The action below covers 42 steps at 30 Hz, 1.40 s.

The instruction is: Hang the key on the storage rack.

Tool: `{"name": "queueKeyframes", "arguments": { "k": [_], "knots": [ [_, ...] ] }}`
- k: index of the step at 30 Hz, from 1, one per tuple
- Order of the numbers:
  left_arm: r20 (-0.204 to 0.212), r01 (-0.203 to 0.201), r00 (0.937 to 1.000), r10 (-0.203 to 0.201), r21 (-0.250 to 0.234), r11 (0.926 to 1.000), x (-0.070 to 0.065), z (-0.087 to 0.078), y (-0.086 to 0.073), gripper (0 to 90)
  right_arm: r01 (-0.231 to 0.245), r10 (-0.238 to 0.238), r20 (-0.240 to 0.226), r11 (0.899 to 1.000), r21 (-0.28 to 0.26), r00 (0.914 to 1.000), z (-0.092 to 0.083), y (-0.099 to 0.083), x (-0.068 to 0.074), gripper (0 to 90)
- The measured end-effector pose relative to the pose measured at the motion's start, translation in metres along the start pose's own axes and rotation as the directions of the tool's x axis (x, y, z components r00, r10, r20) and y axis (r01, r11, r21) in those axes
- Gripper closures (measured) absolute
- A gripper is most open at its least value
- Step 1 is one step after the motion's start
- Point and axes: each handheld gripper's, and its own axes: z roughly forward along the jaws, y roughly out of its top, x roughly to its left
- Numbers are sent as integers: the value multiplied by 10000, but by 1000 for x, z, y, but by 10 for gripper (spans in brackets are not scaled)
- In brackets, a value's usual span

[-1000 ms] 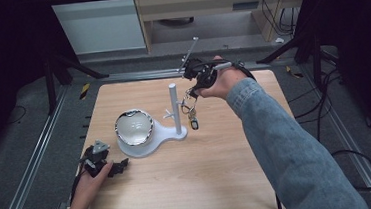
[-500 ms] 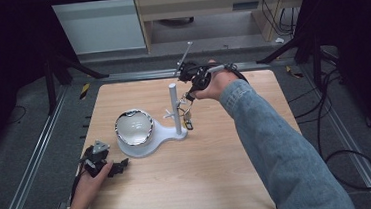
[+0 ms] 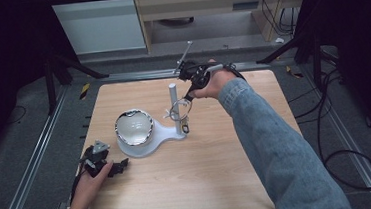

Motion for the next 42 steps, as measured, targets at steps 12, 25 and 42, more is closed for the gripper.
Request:
{"name": "queueKeyframes", "arguments": {
  "k": [12, 25, 42],
  "knots": [
    [2, 0, 10000, 0, 2, 10000, 0, 0, 0, 0, -164, 176, 656, 9997, -188, 9977, -7, -7, -9, 673],
    [3, 5, 10000, -5, -3, 10000, 0, 0, 0, 0, -593, 635, 1352, 9976, -348, 9888, -9, -13, -18, 374],
    [-8, -4, 10000, 4, 19, 10000, 0, 0, 0, 0, -782, 906, 2152, 9948, -654, 9724, -11, -32, -30, 78]
  ]
}}
